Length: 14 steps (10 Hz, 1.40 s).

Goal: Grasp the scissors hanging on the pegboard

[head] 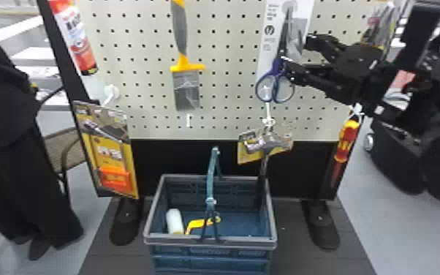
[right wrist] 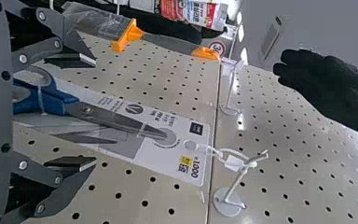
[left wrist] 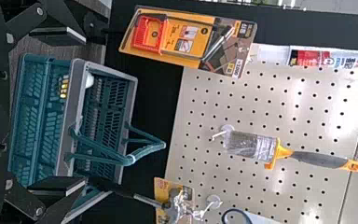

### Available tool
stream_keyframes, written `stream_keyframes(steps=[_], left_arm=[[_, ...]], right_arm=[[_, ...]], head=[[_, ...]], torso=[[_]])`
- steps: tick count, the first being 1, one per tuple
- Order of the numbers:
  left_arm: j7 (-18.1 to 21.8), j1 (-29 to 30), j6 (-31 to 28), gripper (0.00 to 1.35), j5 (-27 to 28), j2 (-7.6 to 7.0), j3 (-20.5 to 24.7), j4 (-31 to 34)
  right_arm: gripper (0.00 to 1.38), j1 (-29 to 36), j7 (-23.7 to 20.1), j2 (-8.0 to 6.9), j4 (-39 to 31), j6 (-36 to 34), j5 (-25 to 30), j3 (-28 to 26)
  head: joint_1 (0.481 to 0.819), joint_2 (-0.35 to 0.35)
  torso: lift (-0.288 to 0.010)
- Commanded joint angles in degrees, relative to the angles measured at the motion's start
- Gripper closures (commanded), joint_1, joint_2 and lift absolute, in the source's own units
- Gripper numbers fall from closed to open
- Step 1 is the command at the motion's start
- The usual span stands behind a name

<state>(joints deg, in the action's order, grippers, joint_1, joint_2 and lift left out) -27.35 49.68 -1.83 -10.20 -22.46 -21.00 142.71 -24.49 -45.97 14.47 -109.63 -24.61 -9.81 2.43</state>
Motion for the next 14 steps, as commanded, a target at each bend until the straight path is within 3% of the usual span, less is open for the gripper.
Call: stream_keyframes(steps=[1, 3, 4, 5, 7, 9, 14], left_arm=[[-0.07, -0.31, -0.19, 0.23, -0.25, -0.13, -0.19, -0.04], [-0.07, -0.56, -0.36, 0.23, -0.34, -0.04, -0.27, -0.18], [-0.07, -0.68, -0.36, 0.23, -0.34, -0.13, -0.27, -0.18], [-0.07, -0.80, -0.45, 0.23, -0.43, -0.13, -0.36, -0.32], [-0.16, -0.68, -0.28, 0.23, -0.61, -0.30, -0.36, -0.18], [-0.16, -0.56, -0.19, 0.23, -0.78, -0.48, -0.45, -0.32], [-0.42, -0.56, -0.10, 0.23, -0.87, -0.57, -0.54, -0.18]], right_arm=[[0.51, -2.67, 0.00, 0.74, 2.40, 0.35, -1.00, 1.97], [0.52, -4.64, 0.09, 1.00, 5.07, 1.41, -1.97, 3.55], [0.59, -5.50, 0.09, 0.91, 5.49, 1.41, -1.97, 3.81], [0.71, -5.62, 0.09, 1.00, 6.05, 1.41, -2.32, 3.90], [1.10, -5.62, 0.18, 1.00, 6.05, 1.41, -2.41, 3.90], [1.28, -5.50, 0.18, 1.00, 6.05, 1.41, -2.41, 3.81], [1.28, -5.25, 0.26, 1.09, 6.05, 1.41, -2.49, 3.81]], head=[[0.549, 0.000], [0.549, 0.000], [0.549, 0.000], [0.549, 0.000], [0.549, 0.000], [0.549, 0.000], [0.549, 0.000]], torso=[[-0.100], [-0.100], [-0.100], [-0.100], [-0.100], [-0.100], [-0.100]])
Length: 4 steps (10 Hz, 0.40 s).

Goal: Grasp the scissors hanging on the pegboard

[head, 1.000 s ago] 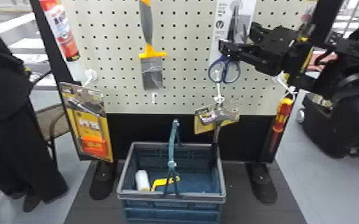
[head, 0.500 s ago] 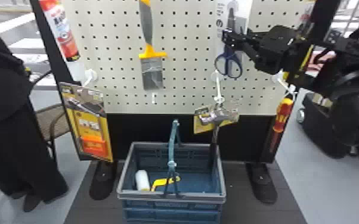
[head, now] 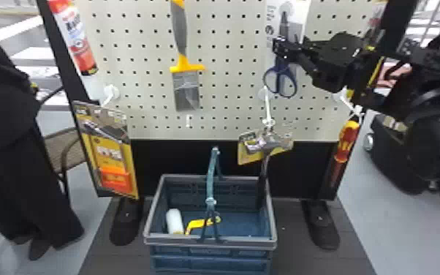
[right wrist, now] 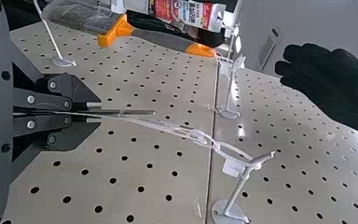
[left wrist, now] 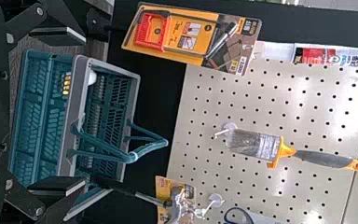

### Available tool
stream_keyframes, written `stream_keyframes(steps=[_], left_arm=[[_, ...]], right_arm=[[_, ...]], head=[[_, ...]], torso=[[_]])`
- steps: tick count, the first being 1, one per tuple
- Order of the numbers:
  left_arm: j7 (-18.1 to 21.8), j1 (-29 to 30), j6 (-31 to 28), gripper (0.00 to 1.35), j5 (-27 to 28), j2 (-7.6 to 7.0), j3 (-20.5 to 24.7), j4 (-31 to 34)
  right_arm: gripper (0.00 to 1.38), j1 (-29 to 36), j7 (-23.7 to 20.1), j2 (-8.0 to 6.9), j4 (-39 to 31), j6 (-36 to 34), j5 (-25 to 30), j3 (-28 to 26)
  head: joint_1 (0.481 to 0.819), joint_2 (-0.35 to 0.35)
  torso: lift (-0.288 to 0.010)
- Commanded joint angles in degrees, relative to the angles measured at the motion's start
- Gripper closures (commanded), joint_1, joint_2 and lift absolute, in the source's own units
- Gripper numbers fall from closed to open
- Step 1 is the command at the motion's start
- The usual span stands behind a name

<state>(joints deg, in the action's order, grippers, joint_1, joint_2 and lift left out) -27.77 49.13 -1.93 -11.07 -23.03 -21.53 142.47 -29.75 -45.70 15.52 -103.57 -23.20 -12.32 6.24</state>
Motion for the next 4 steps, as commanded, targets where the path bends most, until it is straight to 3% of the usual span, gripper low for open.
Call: stream_keyframes(steps=[1, 4], left_arm=[[0.00, 0.00, -0.01, 0.23, 0.00, -0.08, 0.00, -0.08], [0.00, 0.00, -0.01, 0.23, -0.09, 0.00, 0.00, -0.08]], right_arm=[[1.28, 0.00, 0.09, 0.04, 0.00, 0.00, -0.16, 0.00], [1.28, 0.00, 0.18, 0.04, 0.00, 0.00, -0.25, 0.00]], head=[[0.549, 0.000], [0.549, 0.000]], torso=[[-0.100], [-0.100]])
